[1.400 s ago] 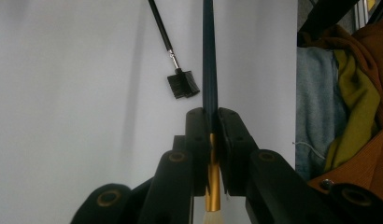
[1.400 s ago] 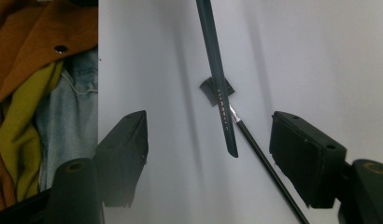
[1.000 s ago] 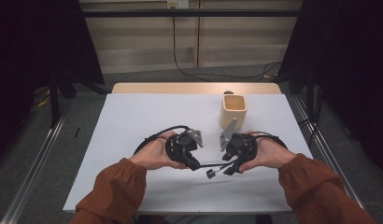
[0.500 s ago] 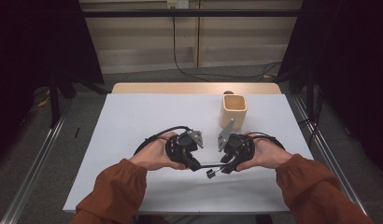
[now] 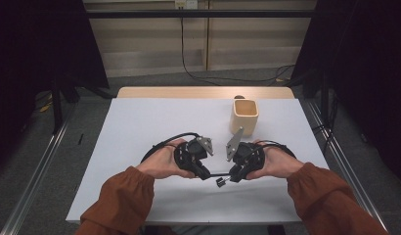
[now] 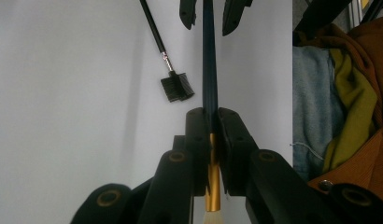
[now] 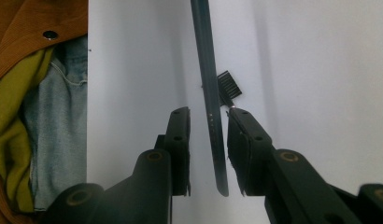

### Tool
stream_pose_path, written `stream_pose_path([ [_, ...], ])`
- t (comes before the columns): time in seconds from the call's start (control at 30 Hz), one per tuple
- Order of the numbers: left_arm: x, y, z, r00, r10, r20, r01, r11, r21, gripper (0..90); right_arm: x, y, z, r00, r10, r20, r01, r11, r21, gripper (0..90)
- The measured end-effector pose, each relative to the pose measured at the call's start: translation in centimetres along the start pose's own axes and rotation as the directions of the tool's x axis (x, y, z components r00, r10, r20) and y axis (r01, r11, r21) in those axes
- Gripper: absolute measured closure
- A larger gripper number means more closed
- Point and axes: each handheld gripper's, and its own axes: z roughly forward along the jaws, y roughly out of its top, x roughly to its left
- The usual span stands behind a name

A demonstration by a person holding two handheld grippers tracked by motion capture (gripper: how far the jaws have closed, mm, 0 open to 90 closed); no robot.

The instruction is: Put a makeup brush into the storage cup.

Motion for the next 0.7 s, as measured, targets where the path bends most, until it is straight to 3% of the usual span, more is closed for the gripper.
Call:
stream_pose_path([
  [0.27, -0.03, -0.04, 0.11, 1.0, 0.0, 0.002, 0.0, 1.0, -0.004, 83.7, 0.03, 0.15, 0.13, 0.9999, -0.013, -0.008, 0.013, 1.0, -0.004, 75.0],
  [0.43, -0.13, -0.03, 0.18, 1.0, 0.004, 0.007, -0.004, 1.0, -0.006, 83.6, 0.01, 0.07, 0.22, 0.9995, -0.03, -0.012, 0.03, 1.0, -0.008, 83.4],
  [0.7, -0.14, -0.15, 0.14, 0.9998, 0.017, 0.012, -0.017, 0.9998, -0.012, 83.5, 0.24, 0.0, 0.28, 0.9989, -0.04, -0.024, 0.04, 0.999, -0.006, 85.0],
])
